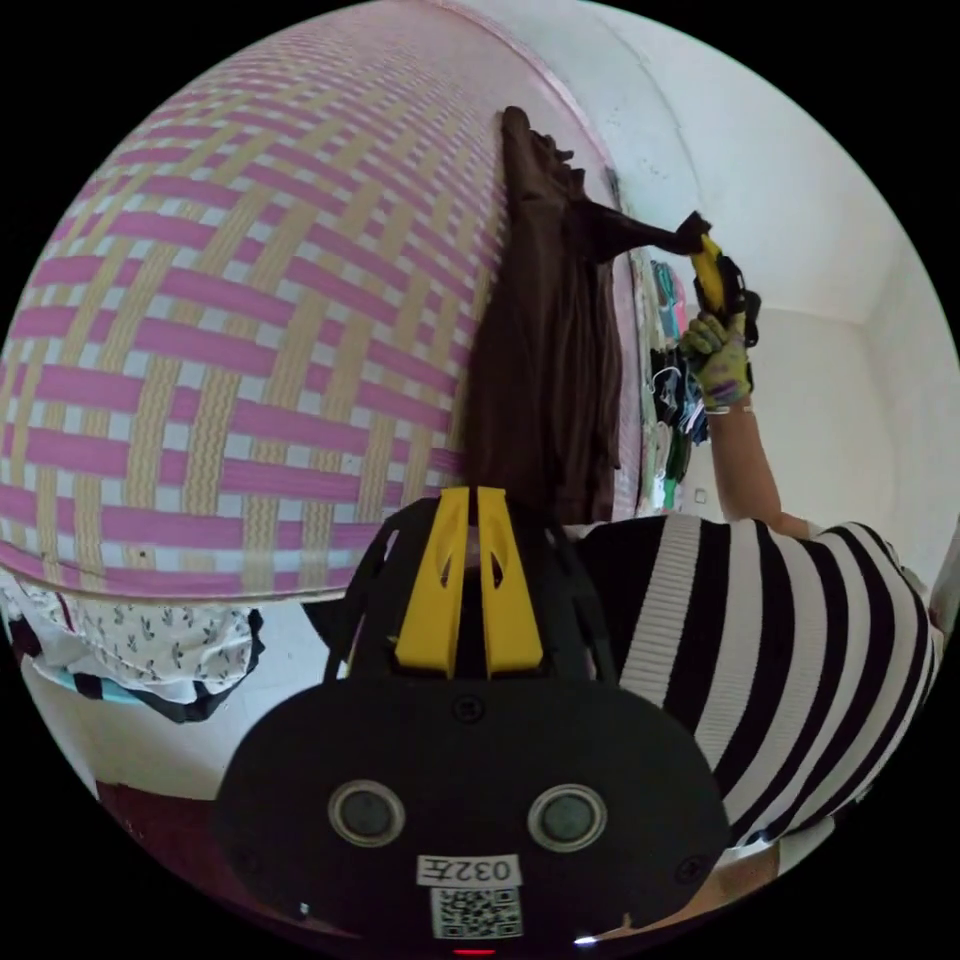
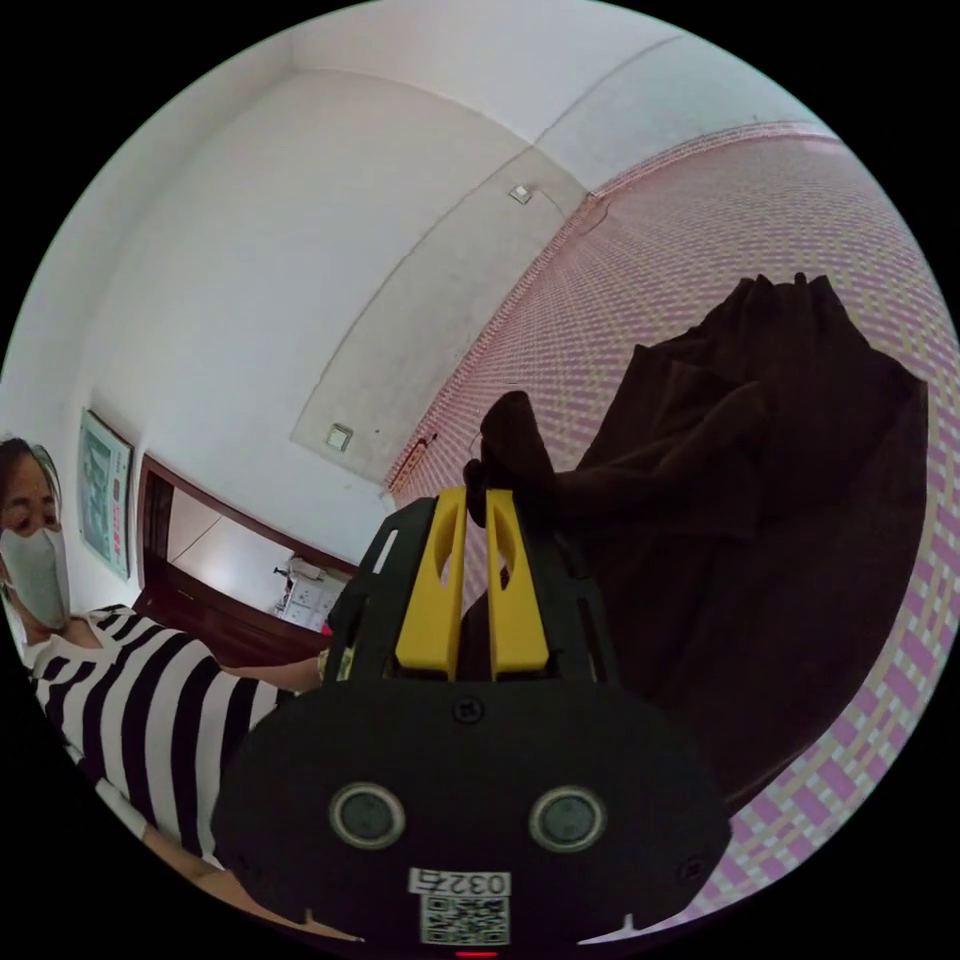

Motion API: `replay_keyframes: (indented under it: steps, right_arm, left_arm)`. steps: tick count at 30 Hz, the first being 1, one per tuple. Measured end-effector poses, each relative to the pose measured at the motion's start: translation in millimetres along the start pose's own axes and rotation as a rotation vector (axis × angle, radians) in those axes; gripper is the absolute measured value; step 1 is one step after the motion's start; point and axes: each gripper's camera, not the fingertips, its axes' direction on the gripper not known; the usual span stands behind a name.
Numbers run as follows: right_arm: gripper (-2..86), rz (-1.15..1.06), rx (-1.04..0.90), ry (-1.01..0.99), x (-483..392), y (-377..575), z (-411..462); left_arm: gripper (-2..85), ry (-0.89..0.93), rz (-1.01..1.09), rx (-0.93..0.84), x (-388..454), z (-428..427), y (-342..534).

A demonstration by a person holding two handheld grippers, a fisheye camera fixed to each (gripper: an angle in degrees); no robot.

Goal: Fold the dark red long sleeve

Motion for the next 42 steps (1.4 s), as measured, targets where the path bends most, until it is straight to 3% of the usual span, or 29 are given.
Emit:
replay_keyframes:
  steps: [8,12,15,18,20,24,31,37,42]
  right_arm:
    - [3.7,-0.008,-0.030,0.021,32,7,5]
    - [3.6,-0.013,-0.039,0.029,48,10,9]
    - [3.7,-0.001,-0.039,0.026,63,12,12]
    - [3.7,-0.023,-0.043,0.043,73,14,16]
    - [3.7,-0.014,-0.046,0.029,87,15,21]
    - [3.8,-0.045,-0.043,0.027,96,18,24]
    - [3.8,-0.186,-0.055,-0.011,96,30,34]
    - [3.8,-0.545,-0.315,0.048,42,60,91]
    - [3.7,-0.504,-0.558,0.165,82,90,169]
  left_arm:
    - [-1.0,0.293,0.005,0.160,-14,-8,36]
    - [-1.0,0.259,-0.013,0.193,-14,-9,49]
    - [-1.0,0.436,-0.015,0.260,-9,-15,53]
    - [-1.0,0.225,-0.042,0.159,-3,-6,56]
    - [-0.9,0.279,-0.179,0.066,-40,18,67]
    - [-0.9,0.269,-0.227,0.138,-39,1,88]
    - [-0.9,0.254,-0.062,0.227,11,-31,50]
    - [-0.9,0.299,0.090,0.248,59,-43,-14]
    - [1.1,0.395,0.077,0.200,64,-33,-58]
